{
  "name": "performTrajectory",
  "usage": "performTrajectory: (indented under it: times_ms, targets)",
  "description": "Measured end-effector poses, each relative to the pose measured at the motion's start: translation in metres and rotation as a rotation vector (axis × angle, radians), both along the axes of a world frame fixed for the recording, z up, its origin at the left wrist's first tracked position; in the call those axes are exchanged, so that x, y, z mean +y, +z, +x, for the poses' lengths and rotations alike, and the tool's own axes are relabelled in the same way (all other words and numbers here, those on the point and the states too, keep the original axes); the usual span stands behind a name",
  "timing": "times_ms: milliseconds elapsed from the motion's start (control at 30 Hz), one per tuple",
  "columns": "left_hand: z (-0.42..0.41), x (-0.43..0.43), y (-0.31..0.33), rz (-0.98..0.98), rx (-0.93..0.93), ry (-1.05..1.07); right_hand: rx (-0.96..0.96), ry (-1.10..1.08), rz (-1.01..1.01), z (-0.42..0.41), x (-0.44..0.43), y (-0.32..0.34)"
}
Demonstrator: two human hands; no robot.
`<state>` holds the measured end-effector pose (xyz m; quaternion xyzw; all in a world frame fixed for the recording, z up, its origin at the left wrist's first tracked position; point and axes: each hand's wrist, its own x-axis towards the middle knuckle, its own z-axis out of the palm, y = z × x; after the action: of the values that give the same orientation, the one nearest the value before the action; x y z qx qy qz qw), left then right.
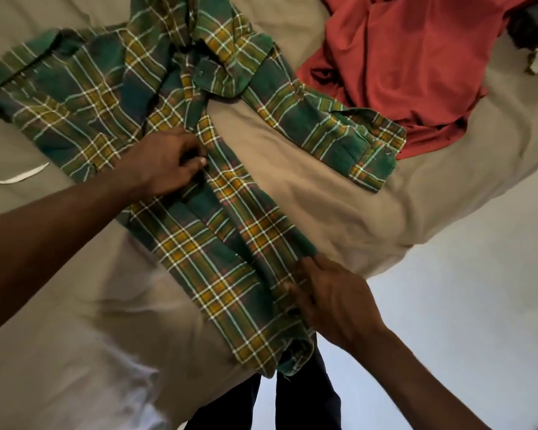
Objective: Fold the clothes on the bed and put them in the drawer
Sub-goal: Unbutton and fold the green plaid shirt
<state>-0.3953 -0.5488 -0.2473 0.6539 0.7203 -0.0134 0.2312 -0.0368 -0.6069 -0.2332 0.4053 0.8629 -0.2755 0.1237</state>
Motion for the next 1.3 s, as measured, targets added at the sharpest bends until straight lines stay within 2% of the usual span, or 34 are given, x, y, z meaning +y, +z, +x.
performTrajectory:
  times_ms: [100,167,267,333,467,533,567,667,733,800,867,933,967,1067,1100,1233,1300]
  targets:
    - [-0.008,0.010,0.002,-0.041,-0.079,0.067,-0.088,-0.031,-0.232,-0.005,0.031,-0.001]
    - [-0.009,0.016,0.002,-0.004,-0.146,0.175,0.028,-0.216,-0.264,-0.018,0.059,0.006]
    - [-0.016,0.027,0.004,0.176,-0.242,0.507,0.286,-0.401,0.000,-0.059,0.121,0.012]
    - [-0.022,0.036,0.001,0.202,-0.290,0.675,0.354,-0.461,0.101,-0.092,0.169,0.006]
    - [-0.032,0.056,-0.008,0.071,-0.194,0.699,0.230,-0.382,0.221,-0.175,0.264,-0.009]
    - [-0.027,0.064,-0.016,0.061,-0.130,0.690,0.107,-0.240,0.281,-0.215,0.296,-0.013]
    - [-0.024,0.067,-0.021,0.065,-0.103,0.687,0.068,-0.186,0.246,-0.232,0.306,-0.016]
    - [-0.020,0.077,-0.029,0.079,-0.057,0.677,-0.003,-0.178,0.085,-0.266,0.328,-0.034]
    - [-0.021,0.079,-0.028,0.152,-0.132,0.717,0.073,-0.384,-0.061,-0.277,0.342,-0.041]
    - [-0.022,0.076,-0.025,0.230,-0.214,0.777,0.315,-0.675,-0.419,-0.290,0.347,-0.033]
    - [-0.022,0.069,-0.024,0.296,-0.226,0.804,0.456,-0.789,-0.796,-0.304,0.350,-0.018]
    - [-0.021,0.063,-0.023,0.340,-0.217,0.826,0.488,-0.710,-1.077,-0.315,0.354,0.002]
    - [-0.019,0.060,-0.023,0.370,-0.232,0.842,0.463,-0.672,-1.145,-0.320,0.357,0.009]
    - [-0.012,0.045,-0.028,0.466,-0.281,0.979,0.378,-0.560,-1.180,-0.338,0.349,0.034]
    - [-0.010,0.039,-0.029,0.507,-0.287,1.053,0.416,-0.513,-1.191,-0.350,0.343,0.042]
    - [-0.003,0.011,-0.026,0.581,-0.296,1.368,0.762,-0.306,-1.294,-0.407,0.304,0.073]
    - [-0.007,-0.002,-0.025,0.525,-0.303,1.528,0.754,-0.141,-1.360,-0.435,0.282,0.081]
